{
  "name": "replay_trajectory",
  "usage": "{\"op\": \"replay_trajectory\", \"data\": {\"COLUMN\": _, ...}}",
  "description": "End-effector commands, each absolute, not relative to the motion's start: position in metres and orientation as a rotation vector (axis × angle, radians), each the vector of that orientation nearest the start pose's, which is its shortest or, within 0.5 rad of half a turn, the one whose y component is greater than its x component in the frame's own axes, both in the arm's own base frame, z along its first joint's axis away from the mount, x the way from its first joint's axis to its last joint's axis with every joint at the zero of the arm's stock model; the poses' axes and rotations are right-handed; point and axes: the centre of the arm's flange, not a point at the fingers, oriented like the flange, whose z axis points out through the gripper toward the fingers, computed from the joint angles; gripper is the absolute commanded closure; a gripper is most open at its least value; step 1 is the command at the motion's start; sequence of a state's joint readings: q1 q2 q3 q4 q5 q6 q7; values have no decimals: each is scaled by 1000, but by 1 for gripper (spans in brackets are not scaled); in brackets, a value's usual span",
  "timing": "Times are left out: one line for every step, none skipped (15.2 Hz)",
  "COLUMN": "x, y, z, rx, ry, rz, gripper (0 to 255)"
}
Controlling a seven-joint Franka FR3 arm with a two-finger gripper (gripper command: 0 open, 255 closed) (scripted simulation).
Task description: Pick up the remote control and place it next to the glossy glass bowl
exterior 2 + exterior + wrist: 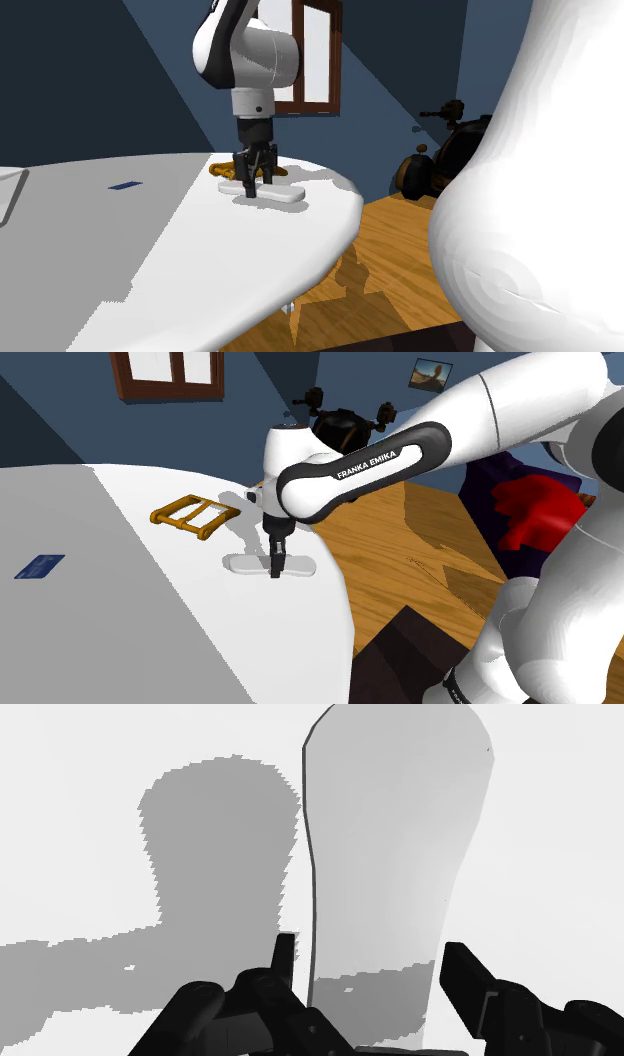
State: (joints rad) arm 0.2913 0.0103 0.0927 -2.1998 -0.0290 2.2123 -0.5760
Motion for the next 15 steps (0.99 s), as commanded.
{"op": "replay_trajectory", "data": {"x": 493, "y": 198, "z": 389, "rx": -2794, "ry": -1485, "rz": 0, "gripper": 255}}
{"op": "replay_trajectory", "data": {"x": 493, "y": 198, "z": 394, "rx": -2794, "ry": -1485, "rz": 0, "gripper": 255}}
{"op": "replay_trajectory", "data": {"x": 493, "y": 198, "z": 399, "rx": -2794, "ry": -1485, "rz": 0, "gripper": 255}}
{"op": "replay_trajectory", "data": {"x": 493, "y": 198, "z": 404, "rx": -2794, "ry": -1485, "rz": 0, "gripper": 255}}
{"op": "replay_trajectory", "data": {"x": 493, "y": 198, "z": 410, "rx": -2794, "ry": -1485, "rz": 0, "gripper": 255}}
{"op": "replay_trajectory", "data": {"x": 493, "y": 198, "z": 415, "rx": -2794, "ry": -1485, "rz": 0, "gripper": 255}}
{"op": "replay_trajectory", "data": {"x": 493, "y": 198, "z": 420, "rx": -2794, "ry": -1485, "rz": 0, "gripper": 255}}
{"op": "replay_trajectory", "data": {"x": 493, "y": 198, "z": 425, "rx": -2794, "ry": -1485, "rz": 0, "gripper": 255}}
{"op": "replay_trajectory", "data": {"x": 493, "y": 198, "z": 431, "rx": -2794, "ry": -1485, "rz": 0, "gripper": 255}}
{"op": "replay_trajectory", "data": {"x": 493, "y": 198, "z": 436, "rx": -2794, "ry": -1485, "rz": 0, "gripper": 255}}
{"op": "replay_trajectory", "data": {"x": 493, "y": 198, "z": 441, "rx": -2794, "ry": -1485, "rz": 0, "gripper": 255}}
{"op": "replay_trajectory", "data": {"x": 493, "y": 198, "z": 447, "rx": -2794, "ry": -1485, "rz": 0, "gripper": 255}}
{"op": "replay_trajectory", "data": {"x": 493, "y": 198, "z": 452, "rx": -2794, "ry": -1485, "rz": 0, "gripper": 255}}
{"op": "replay_trajectory", "data": {"x": 493, "y": 198, "z": 457, "rx": -2794, "ry": -1485, "rz": 0, "gripper": 255}}
{"op": "replay_trajectory", "data": {"x": 493, "y": 198, "z": 462, "rx": -2794, "ry": -1485, "rz": 0, "gripper": 255}}
